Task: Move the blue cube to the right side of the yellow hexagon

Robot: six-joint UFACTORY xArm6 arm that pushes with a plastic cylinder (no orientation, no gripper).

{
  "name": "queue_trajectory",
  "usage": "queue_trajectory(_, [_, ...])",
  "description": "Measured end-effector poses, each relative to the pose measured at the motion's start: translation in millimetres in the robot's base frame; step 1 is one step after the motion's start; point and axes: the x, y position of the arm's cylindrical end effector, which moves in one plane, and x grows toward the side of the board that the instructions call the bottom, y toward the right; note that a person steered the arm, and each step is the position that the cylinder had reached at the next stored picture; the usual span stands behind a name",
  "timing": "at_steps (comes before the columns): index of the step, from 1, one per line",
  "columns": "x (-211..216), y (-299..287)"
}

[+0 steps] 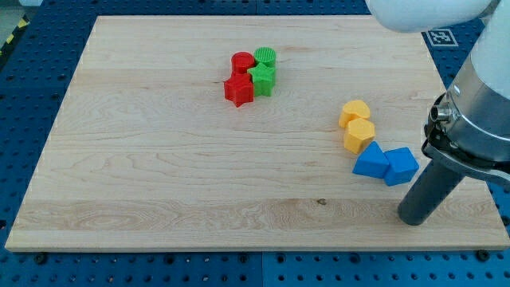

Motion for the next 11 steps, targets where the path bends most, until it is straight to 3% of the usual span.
queue_trajectory(2, [-0.4, -21.4])
queue_trajectory(3, [-18.3, 1.4])
queue_trajectory(7, [-84.2, -5.5])
queue_trajectory(10, [-91.0, -6.2])
queue_trajectory(11, [-75.4, -6.2])
